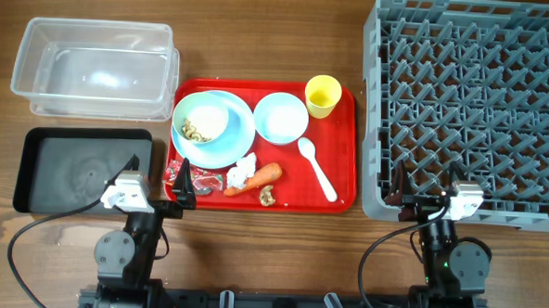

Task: Sort waste into correct bins and load items into the dishwasher rack
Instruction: 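Move the left gripper to the red strawberry wrapper on the tray, then grasp the red strawberry wrapper with the left gripper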

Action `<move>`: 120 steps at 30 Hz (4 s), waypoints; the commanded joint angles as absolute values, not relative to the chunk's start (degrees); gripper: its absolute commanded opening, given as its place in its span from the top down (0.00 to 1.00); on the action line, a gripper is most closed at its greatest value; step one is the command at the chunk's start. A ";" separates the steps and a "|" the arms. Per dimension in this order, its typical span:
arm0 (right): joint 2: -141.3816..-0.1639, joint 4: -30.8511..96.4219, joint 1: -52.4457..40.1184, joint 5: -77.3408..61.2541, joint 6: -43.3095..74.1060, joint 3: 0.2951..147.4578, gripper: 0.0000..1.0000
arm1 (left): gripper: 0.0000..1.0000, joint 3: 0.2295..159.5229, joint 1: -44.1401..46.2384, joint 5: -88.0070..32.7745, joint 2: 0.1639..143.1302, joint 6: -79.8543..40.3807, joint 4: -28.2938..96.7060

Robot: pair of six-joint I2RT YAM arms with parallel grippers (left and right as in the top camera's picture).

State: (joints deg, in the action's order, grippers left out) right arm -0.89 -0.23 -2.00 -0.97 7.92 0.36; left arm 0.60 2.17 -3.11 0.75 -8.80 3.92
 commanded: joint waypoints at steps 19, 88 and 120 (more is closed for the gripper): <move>-1.02 -0.36 -2.28 -0.27 8.95 0.30 0.01 | 0.00 0.32 1.85 -4.03 0.75 -7.73 4.12; -54.81 45.43 -2.28 -6.44 6.37 50.61 0.00 | 0.17 48.75 1.85 -12.73 91.00 -36.95 44.14; -54.81 45.04 -2.28 -6.44 6.37 50.59 0.00 | 0.96 46.72 1.85 -8.91 92.36 -36.91 41.04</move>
